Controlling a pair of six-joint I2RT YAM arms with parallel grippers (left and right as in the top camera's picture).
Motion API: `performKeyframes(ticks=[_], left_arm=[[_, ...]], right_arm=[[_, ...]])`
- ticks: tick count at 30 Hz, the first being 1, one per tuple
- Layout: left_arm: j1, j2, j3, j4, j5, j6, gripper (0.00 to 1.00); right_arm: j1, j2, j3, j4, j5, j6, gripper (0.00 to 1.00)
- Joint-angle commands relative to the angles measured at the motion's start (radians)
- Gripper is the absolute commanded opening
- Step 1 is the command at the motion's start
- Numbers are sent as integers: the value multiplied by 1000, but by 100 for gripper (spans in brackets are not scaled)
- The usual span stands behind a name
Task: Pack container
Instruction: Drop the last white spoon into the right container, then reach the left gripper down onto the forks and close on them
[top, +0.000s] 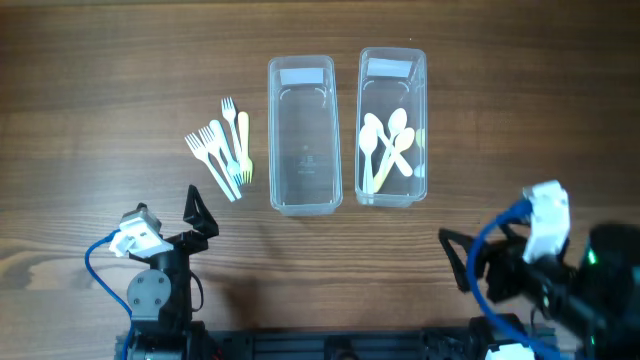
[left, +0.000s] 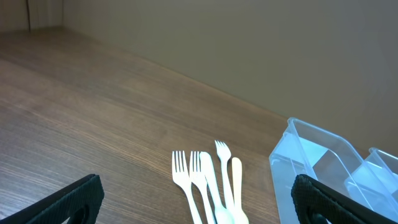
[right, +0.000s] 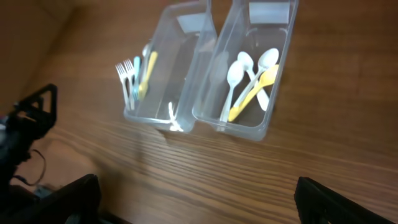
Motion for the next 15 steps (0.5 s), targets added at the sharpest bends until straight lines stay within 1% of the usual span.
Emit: performKeyframes(ticks=[1, 9, 10, 11, 12, 15], left_arm=[[10, -2, -8, 3, 5, 13, 100], [10, -2, -8, 5, 5, 13, 100], [9, -2, -8, 1, 58, -22, 100], [9, -2, -8, -6, 166, -103, 100], [9, -2, -8, -8, 304, -180, 100], [9, -2, -8, 15, 456, -257, 100]], right_arm=[[3, -60, -8, 2, 17, 75, 100], [3, -61, -8, 0, 17, 74, 100], [3, -61, -8, 0, 17, 75, 100], [3, -61, -8, 0, 17, 74, 100], [3, -61, -8, 0, 17, 74, 100], [3, -61, -8, 0, 17, 74, 100]])
